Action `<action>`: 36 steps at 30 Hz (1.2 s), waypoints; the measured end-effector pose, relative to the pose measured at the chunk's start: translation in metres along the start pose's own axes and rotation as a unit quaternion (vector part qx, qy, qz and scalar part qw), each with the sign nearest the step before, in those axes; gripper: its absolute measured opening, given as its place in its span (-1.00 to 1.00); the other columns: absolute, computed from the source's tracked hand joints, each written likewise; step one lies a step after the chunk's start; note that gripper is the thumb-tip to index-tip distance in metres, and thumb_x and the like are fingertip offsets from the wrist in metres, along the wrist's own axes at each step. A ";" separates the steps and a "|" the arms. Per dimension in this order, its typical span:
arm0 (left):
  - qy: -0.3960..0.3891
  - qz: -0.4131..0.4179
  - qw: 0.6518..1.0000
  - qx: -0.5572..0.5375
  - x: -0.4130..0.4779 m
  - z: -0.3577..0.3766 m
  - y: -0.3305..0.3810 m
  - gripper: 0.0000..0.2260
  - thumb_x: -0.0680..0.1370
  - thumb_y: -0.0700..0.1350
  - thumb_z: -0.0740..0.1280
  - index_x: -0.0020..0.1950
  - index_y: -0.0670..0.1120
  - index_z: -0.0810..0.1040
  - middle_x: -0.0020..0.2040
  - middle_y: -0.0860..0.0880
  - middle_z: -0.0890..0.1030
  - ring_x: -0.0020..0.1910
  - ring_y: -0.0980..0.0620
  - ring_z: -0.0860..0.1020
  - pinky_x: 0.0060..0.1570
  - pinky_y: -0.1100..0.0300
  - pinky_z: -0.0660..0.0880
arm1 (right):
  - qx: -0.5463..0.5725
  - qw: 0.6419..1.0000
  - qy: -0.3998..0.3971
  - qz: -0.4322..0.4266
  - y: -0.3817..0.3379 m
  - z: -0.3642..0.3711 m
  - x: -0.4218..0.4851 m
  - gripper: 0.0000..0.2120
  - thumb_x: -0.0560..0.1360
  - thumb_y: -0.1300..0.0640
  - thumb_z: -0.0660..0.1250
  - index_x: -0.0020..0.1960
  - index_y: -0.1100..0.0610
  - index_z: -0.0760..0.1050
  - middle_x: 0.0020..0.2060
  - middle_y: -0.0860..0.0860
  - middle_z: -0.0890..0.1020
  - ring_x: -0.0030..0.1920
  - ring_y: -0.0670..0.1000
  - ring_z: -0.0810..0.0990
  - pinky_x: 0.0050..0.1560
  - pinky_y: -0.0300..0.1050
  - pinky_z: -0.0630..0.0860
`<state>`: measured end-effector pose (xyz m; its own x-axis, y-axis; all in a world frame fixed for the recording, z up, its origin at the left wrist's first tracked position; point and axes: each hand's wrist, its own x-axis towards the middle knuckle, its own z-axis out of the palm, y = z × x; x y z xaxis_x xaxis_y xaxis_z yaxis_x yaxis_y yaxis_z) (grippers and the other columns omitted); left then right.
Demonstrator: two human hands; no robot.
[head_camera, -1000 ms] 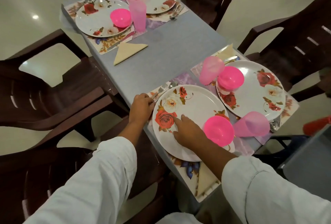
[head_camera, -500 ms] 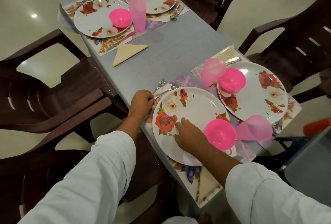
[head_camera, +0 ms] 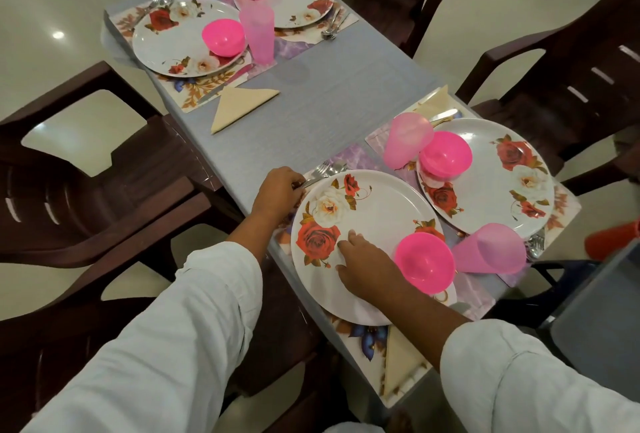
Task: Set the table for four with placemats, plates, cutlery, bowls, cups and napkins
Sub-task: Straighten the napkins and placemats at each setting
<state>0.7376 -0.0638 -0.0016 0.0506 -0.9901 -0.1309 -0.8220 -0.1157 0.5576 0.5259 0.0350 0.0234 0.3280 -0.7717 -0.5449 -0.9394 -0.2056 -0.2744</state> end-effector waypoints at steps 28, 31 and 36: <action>0.092 0.015 0.995 -0.042 -0.050 -0.011 0.061 -0.82 0.62 -0.11 0.30 0.15 -0.12 0.62 0.06 -0.08 0.62 0.05 -0.06 0.56 0.05 0.01 0.54 | -0.006 0.988 0.139 -0.063 0.021 -0.071 -0.021 -0.66 0.63 -0.01 0.25 0.32 0.14 0.46 0.20 0.10 0.55 0.21 0.15 0.54 0.14 0.02 0.50; 0.098 0.053 0.993 -0.029 -0.064 0.001 0.096 -0.79 0.62 -0.09 0.32 0.21 -0.10 0.61 0.11 -0.07 0.63 0.10 -0.05 0.55 0.14 0.04 0.50 | -0.027 0.983 0.171 -0.058 0.042 -0.093 -0.024 -0.63 0.63 -0.04 0.23 0.35 0.13 0.45 0.26 0.11 0.54 0.26 0.17 0.51 0.19 0.05 0.49; 0.109 0.091 0.990 0.010 -0.077 0.026 0.155 -0.72 0.59 -0.03 0.32 0.24 -0.12 0.60 0.16 -0.08 0.62 0.17 -0.09 0.53 0.20 0.12 0.38 | -0.072 0.971 0.216 -0.079 0.091 -0.131 -0.027 -0.65 0.60 -0.07 0.26 0.24 0.16 0.50 0.15 0.15 0.58 0.18 0.21 0.56 0.05 0.06 0.52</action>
<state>0.5915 -0.0035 0.0736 0.0201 -0.9881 0.1523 -0.8397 0.0660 0.5391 0.4186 -0.0416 0.1166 0.4267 -0.8972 -0.1139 -0.8947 -0.4004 -0.1978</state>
